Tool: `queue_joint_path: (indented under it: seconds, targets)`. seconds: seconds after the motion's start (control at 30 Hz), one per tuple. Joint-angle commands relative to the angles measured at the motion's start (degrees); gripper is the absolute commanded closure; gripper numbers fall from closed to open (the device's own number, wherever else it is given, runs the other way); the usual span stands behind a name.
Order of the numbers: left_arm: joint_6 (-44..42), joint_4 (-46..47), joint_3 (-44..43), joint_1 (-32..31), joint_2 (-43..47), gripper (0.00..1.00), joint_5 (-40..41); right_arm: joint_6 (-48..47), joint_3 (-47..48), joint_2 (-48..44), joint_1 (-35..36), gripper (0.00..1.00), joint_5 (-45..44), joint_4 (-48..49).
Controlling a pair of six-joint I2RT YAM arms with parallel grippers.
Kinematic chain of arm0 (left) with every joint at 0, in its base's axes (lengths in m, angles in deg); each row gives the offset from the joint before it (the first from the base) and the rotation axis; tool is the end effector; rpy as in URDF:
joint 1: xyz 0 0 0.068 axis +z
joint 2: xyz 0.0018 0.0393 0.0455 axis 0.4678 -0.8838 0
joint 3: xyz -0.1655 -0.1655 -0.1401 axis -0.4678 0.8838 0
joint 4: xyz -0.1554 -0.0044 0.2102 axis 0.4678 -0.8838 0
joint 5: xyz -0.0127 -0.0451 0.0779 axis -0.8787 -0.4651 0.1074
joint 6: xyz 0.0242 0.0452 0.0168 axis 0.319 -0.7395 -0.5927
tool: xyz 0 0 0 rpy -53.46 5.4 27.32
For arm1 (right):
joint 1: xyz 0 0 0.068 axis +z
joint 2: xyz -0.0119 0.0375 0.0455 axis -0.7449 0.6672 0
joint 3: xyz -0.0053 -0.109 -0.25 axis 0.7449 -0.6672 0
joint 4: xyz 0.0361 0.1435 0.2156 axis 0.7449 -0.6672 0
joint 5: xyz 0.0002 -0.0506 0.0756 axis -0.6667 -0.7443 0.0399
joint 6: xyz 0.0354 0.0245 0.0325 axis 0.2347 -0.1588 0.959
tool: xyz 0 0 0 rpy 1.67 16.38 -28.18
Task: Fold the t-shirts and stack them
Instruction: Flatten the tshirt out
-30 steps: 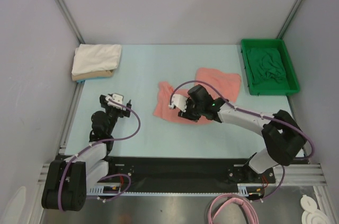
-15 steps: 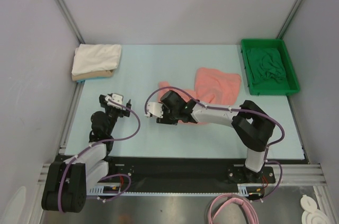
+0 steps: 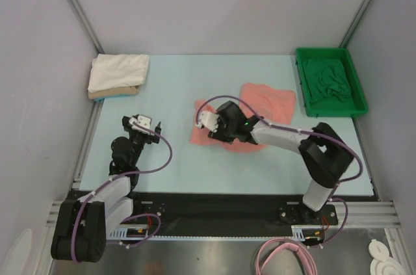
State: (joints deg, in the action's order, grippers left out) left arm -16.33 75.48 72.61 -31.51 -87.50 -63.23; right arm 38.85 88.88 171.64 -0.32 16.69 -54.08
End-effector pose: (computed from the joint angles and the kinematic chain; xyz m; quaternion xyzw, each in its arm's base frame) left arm 0.1812 -0.0176 0.1791 0.1764 0.6897 0.0110 0.7022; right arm 0.2479 0.2741 0.1875 -0.6353 0.6889 0.0349 0.3474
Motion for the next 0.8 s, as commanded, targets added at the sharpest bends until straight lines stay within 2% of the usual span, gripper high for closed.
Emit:
queue_joint_path:
  seconds: [0.0,0.13,0.3,0.4,0.47,0.6,0.77]
  targets:
    - [-2.9,1.7,0.5,0.2,2.3,0.10,-7.5,0.1,-3.5,-10.5,-7.2,0.49,1.5,2.5]
    - [-6.9,-4.1,0.5,-0.2,4.5,0.16,-16.3,-2.9,-10.9,-20.0,-14.6,0.48,3.0,3.7]
    - [-12.1,-10.3,-2.1,-3.6,4.1,0.19,-18.0,-4.4,-16.5,-23.1,-22.4,0.46,6.0,2.5]
    - [-15.3,-21.6,-8.3,-5.5,1.0,0.21,-22.6,-5.3,-17.5,-21.4,-25.6,0.46,7.5,1.8]
    - [-17.7,-33.1,-13.8,-8.1,-3.3,0.23,-24.9,-6.5,-18.1,-20.0,-27.9,0.47,8.2,2.0]
    - [-19.3,-38.3,-20.0,-12.8,-11.4,0.26,-23.5,-7.3,-18.6,-17.8,-31.8,0.46,10.0,2.6]
    - [-19.3,-39.0,-24.9,-18.2,-21.5,0.28,-15.6,-8.0,-18.1,-15.0,-34.2,0.46,12.5,1.4]
